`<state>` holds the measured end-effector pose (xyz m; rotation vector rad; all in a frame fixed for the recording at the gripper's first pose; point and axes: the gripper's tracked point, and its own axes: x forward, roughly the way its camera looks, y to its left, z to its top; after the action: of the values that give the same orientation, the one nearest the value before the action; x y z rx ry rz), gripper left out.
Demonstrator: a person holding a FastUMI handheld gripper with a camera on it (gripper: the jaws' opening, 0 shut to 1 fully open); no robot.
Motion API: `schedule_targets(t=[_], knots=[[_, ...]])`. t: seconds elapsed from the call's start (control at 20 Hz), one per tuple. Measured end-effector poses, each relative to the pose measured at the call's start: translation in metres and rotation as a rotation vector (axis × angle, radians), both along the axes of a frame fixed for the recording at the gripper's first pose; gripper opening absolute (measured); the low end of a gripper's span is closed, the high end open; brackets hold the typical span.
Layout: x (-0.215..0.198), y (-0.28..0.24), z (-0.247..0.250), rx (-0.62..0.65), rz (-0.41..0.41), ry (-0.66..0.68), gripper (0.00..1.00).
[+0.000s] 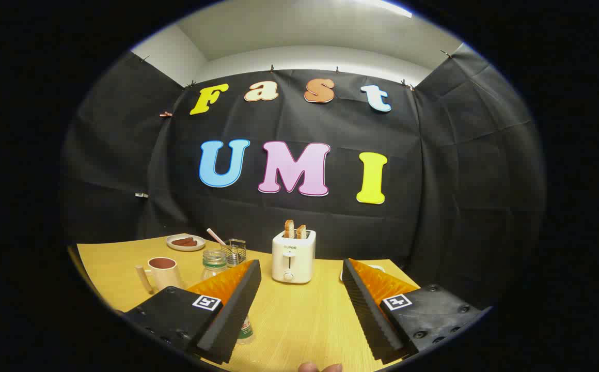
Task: Take the bottle from table, then pour the juice into the cup, finally place the bottle on the coaster
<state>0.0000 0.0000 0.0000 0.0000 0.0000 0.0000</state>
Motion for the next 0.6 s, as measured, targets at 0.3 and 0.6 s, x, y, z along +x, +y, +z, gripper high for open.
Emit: schedule_targets(t=[0.3,0.6], knots=[[0.0,0.002,0.002,-0.007,0.001,-0.008,0.97],[-0.002,0.01,0.006,0.004,0.018,-0.024,0.97]])
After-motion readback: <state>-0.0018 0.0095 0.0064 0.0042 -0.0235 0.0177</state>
